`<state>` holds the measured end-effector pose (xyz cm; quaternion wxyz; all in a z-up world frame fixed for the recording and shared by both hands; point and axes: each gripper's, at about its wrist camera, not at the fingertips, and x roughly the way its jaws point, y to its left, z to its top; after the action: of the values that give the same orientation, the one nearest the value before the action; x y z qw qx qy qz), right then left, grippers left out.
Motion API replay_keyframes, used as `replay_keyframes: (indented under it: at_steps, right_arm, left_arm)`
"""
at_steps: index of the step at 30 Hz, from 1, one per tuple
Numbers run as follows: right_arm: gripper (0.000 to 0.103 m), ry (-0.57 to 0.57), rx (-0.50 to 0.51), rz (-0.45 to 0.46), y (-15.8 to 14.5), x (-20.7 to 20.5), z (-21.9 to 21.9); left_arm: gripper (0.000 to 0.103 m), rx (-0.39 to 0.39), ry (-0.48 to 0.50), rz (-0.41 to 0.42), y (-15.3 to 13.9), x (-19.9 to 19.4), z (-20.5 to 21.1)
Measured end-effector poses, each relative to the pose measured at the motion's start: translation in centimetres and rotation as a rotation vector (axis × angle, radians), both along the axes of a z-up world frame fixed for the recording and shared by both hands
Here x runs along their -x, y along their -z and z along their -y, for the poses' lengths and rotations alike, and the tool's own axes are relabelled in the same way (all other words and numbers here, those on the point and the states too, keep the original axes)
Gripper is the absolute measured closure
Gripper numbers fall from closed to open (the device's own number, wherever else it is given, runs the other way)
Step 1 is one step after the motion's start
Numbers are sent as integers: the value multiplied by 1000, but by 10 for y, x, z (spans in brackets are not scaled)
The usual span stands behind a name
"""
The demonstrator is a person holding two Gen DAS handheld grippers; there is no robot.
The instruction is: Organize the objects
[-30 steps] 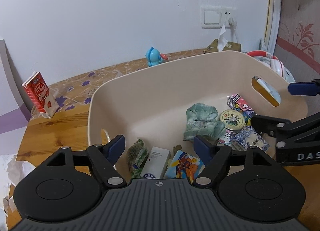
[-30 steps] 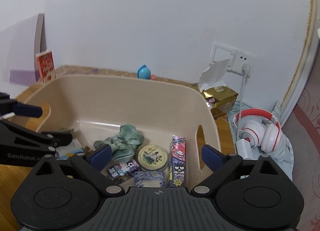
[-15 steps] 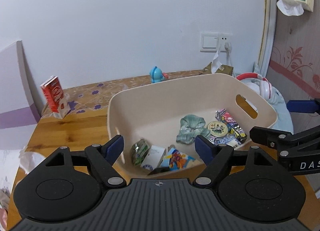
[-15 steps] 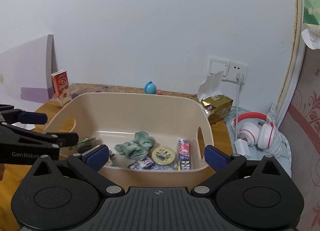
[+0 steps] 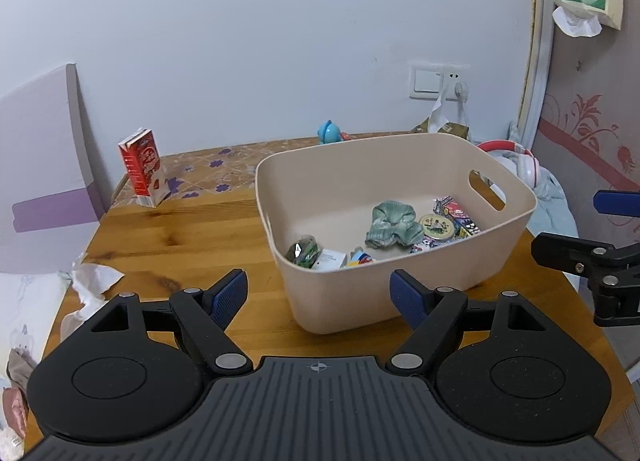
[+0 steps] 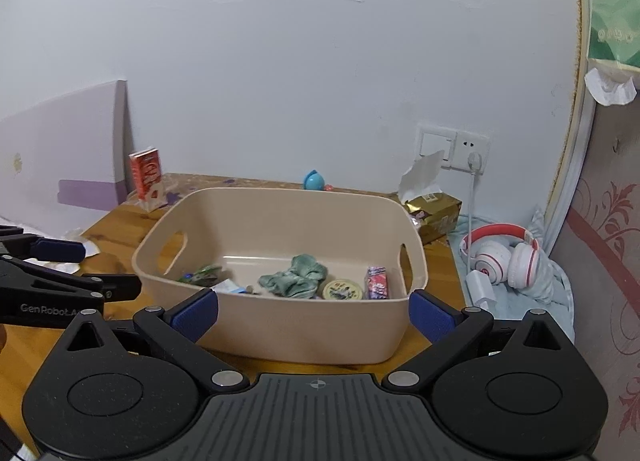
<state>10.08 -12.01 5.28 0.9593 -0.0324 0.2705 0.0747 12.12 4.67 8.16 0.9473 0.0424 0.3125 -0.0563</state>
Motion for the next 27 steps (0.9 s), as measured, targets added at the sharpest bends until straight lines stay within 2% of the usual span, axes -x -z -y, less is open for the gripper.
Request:
replay_keyframes:
  at_steps: [12, 21, 27]
  right_arm:
    - [0, -17, -3, -2, -3, 42, -8]
    - [0, 14, -51, -19, 2, 70, -7]
    - [0, 9, -36, -18, 0, 89, -12]
  left_arm:
    - [21, 2, 14, 73, -15, 57, -7]
    - [15, 36, 23, 87, -20, 89, -12]
    - [15, 54, 15, 72, -13, 106, -16]
